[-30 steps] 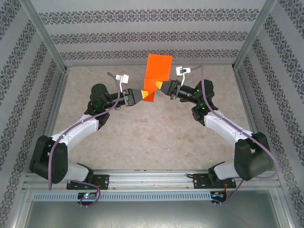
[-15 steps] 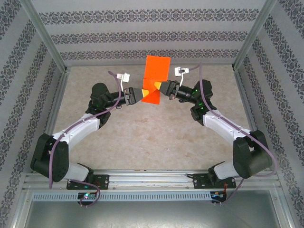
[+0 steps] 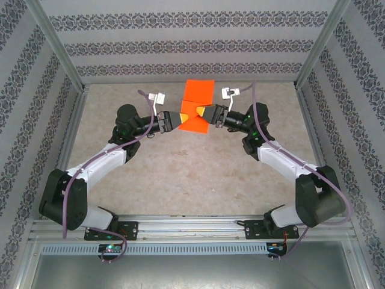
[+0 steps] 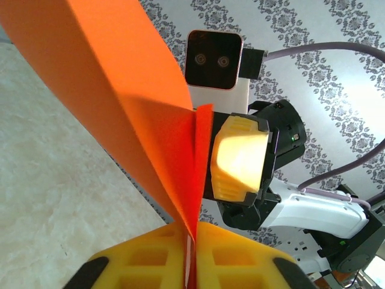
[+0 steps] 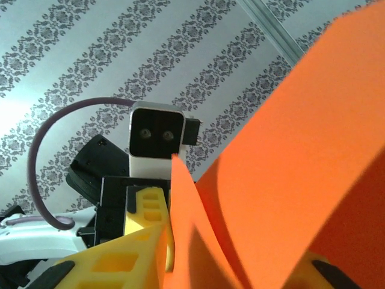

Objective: Fold a paper plane with a square sheet of paper (fold left side to right side)
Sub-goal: Turn over the paper at the center of the table.

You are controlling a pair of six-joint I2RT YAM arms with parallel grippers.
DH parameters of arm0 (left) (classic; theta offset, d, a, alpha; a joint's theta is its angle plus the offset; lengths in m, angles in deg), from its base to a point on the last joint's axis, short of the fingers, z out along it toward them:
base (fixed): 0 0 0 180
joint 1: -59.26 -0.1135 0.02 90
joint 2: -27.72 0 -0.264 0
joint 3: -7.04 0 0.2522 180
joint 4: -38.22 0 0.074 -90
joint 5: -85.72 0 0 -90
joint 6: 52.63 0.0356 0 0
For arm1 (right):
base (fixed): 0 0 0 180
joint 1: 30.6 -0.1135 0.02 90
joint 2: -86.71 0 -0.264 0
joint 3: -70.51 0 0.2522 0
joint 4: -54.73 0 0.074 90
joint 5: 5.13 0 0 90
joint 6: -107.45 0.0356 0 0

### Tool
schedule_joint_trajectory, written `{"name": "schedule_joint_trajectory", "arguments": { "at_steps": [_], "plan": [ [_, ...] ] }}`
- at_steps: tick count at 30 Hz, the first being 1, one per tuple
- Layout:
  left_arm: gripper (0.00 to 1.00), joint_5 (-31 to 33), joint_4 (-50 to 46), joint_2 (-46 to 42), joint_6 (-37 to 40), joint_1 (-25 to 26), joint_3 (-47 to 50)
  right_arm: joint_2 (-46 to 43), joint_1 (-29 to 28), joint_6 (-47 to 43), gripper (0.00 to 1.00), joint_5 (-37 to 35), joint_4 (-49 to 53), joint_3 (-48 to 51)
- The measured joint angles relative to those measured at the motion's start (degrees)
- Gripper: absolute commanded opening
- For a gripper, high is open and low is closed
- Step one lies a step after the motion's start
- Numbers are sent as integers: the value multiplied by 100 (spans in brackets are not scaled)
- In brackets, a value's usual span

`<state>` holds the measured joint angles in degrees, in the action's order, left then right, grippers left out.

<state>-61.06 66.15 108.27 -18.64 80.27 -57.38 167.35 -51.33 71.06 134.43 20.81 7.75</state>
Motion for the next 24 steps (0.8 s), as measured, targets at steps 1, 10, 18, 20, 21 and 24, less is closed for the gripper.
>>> {"name": "schedule_joint_trajectory", "arguments": {
  "at_steps": [1, 10, 18, 20, 21, 24],
  "plan": [
    [1, 0, -105, -4, 46, 0, -2, -52, 50, -33, 38, -11, 79, 57],
    [0, 286, -2997, -240, 1438, 4, -592, -1115, 540, -1292, 54, -774, 2085, 380],
    [0, 2774, -7805, 361, 3792, 883, -2855, -1464, 645, -2688, 67, -3182, 5130, 144],
    [0, 3755, -8723, 852, 4094, 1316, -3397, -1458, 723, -2841, 68, -3611, 5606, 136],
    [0, 4376, -9202, 1165, 4194, 1567, -3654, -1451, 774, -2876, 69, -3801, 5816, 136],
    [0, 5901, -10242, 1930, 4227, 2116, -4129, -1419, 914, -2966, 71, -4203, 6264, 136]
  ]
}}
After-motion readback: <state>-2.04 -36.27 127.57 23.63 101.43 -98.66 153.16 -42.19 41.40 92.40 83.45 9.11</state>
